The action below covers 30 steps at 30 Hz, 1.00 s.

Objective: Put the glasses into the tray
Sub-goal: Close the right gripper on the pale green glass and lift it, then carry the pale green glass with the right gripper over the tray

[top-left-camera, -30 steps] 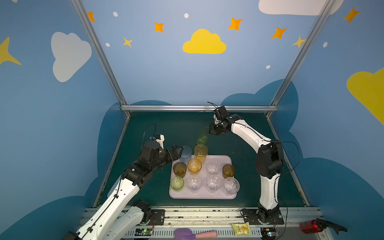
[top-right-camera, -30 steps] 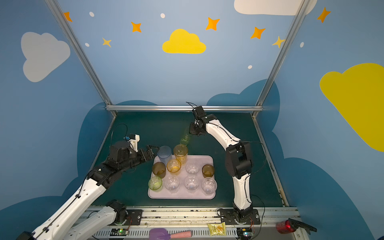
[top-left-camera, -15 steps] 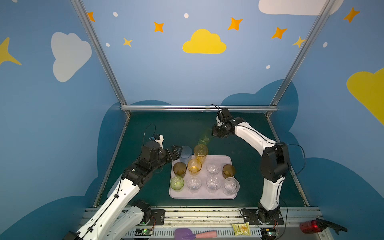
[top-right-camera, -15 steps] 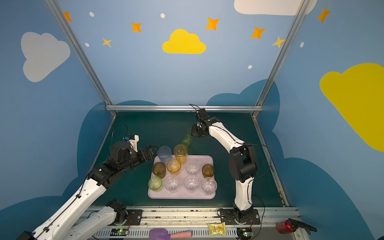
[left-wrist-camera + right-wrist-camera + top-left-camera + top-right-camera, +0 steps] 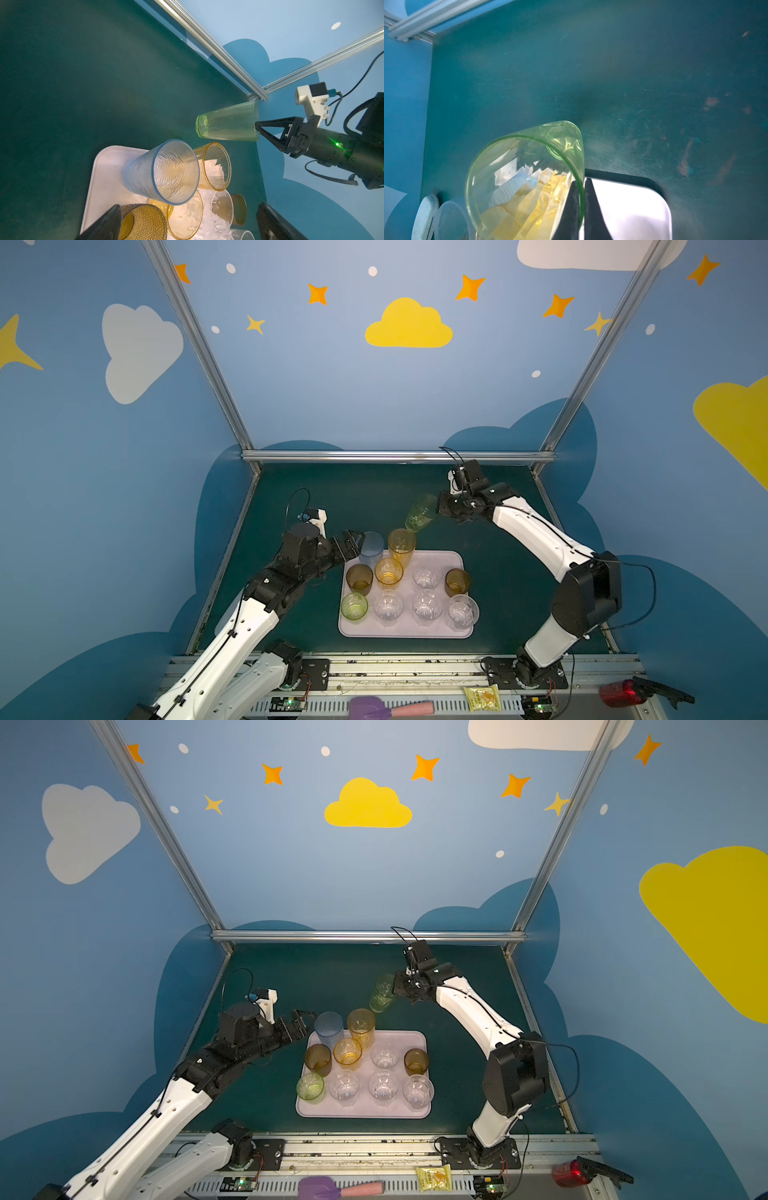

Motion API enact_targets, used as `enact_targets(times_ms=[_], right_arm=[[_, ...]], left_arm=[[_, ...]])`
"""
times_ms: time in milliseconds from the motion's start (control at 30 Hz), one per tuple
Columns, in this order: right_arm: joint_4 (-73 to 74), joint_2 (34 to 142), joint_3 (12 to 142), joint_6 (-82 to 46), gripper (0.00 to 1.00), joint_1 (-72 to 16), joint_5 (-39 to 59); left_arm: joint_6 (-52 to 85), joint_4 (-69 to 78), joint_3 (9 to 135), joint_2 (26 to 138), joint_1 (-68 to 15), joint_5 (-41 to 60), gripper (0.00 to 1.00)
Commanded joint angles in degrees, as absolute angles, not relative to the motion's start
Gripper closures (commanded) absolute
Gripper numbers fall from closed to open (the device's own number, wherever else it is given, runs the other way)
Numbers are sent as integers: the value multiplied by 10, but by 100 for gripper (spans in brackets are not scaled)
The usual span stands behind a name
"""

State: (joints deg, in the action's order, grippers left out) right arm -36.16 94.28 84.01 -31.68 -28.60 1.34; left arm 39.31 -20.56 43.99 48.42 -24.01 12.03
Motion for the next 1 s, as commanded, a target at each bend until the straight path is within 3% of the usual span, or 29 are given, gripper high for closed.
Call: enact_targets(times_ms=[0,433,967], right_arm=[[-350,898,821,-315,100,-283,-2],[-382,794,747,-283,100,-274,-19],[-376,793,695,-287,100,-275,1]], left_arm=[[399,-199,441,477,-242,140,0],[413,-209,459,488,-284,129,0],[419,-224,471,491,-338,84,0]])
